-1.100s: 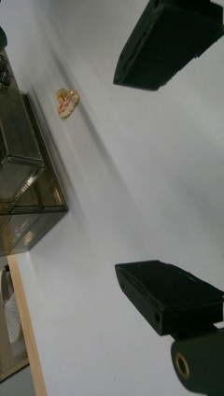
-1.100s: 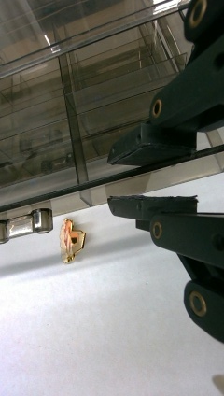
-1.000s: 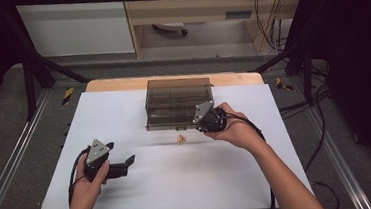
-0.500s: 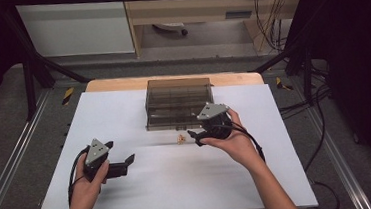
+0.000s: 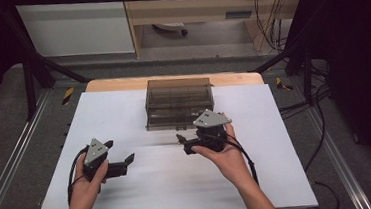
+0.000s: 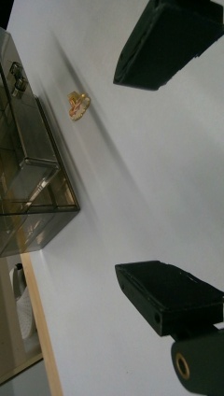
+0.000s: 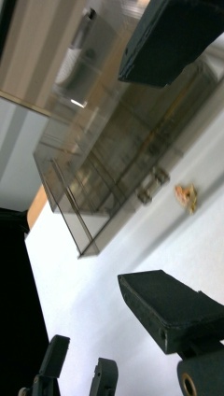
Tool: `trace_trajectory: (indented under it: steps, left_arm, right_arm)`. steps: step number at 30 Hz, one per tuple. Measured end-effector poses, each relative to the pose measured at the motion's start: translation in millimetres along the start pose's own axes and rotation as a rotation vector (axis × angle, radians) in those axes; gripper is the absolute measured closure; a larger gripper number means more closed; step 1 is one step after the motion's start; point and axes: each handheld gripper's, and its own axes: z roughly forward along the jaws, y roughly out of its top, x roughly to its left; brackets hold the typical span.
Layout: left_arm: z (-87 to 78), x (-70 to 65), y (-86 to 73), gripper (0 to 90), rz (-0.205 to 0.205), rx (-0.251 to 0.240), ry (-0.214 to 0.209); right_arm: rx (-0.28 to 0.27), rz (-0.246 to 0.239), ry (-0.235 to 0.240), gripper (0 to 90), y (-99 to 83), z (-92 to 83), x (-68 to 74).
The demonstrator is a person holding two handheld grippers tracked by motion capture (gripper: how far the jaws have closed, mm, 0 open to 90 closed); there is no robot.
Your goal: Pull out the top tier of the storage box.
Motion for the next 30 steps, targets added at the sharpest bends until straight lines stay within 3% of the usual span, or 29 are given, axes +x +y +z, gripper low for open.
trace_trajectory:
  steps: [1, 3, 6, 10, 16, 20, 30]
  left_arm:
    - [0.0, 0.0, 0.0, 8.1, 0.000, 0.000, 0.000]
    - [-0.3, 1.3, 0.8, 8.1, 0.012, 0.007, 0.011]
    - [0.2, 3.4, 1.1, 8.1, 0.000, 0.008, 0.019]
    - [0.9, 3.3, 0.3, 8.1, -0.005, 0.014, 0.024]
    - [1.3, 3.5, -0.2, 8.1, -0.002, 0.016, 0.020]
    - [-0.3, 3.3, 0.1, 8.2, -0.003, 0.012, 0.018]
    - [0.0, 2.0, 0.6, 8.3, 0.015, 0.017, 0.018]
  right_arm:
    - [0.000, 0.000, 0.000, 4.9, 0.0, 0.0, 0.0]
    - [0.027, -0.009, 0.043, 5.4, -5.3, 13.0, 14.4]
    - [0.045, -0.030, 0.004, 6.5, -14.4, 23.6, 29.7]
    - [0.080, -0.042, 0.033, 6.3, -28.7, 33.1, 43.8]
    - [0.132, -0.015, 0.060, 6.3, -44.1, 40.3, 46.3]
    - [0.194, 0.007, 0.048, 5.3, -54.2, 46.5, 46.5]
    - [0.253, 0.045, 0.036, 5.6, -67.6, 55.0, 42.4]
